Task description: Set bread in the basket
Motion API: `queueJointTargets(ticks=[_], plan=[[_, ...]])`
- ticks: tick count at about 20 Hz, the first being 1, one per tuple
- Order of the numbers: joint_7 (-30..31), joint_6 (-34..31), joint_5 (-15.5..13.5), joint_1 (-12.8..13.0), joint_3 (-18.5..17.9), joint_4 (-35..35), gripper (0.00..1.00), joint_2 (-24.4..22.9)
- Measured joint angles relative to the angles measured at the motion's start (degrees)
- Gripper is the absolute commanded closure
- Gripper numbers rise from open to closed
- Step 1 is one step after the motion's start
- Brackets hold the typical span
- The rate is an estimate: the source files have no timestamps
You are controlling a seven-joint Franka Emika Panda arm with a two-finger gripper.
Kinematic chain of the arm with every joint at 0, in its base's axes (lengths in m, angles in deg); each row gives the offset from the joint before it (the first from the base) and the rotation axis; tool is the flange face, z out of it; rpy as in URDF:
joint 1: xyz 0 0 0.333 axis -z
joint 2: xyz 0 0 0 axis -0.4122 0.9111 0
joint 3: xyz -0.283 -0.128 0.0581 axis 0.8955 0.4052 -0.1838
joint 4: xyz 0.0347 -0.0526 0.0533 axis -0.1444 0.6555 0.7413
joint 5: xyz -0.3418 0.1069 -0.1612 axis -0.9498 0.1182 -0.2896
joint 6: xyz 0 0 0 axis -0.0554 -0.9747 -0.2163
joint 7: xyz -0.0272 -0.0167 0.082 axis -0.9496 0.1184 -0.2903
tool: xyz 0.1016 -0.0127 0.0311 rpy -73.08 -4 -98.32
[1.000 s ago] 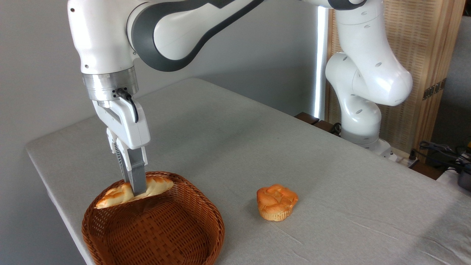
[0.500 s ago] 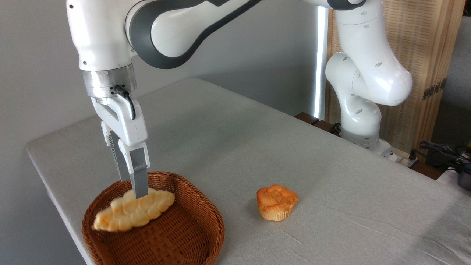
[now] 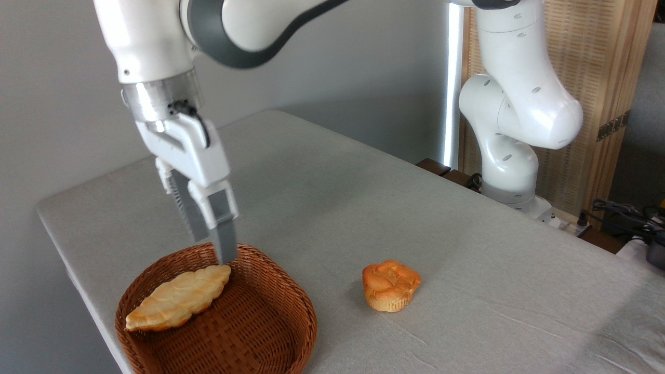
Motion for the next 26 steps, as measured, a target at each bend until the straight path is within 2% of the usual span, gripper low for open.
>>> queueJointTargets(ticks=[3,7,12,15,17,26], plan=[[0.7,-4.5,-1.2,-0.8,-0.2,-2.0,0.0,-1.9],[1.0,-5.1,-2.4,-1.4,-1.3,-1.1,0.0,-4.6],[0.8,-4.1,-3.2,-2.6,-3.0,7.2,0.0,-11.7],[0.8,-4.2,-4.1,-2.6,-3.5,9.7,0.0,-14.4],[0.8,-4.5,-5.5,-2.6,-3.9,10.4,0.0,-15.1],[0.7,-4.6,-7.1,-2.5,-4.0,10.9,0.0,-15.4]])
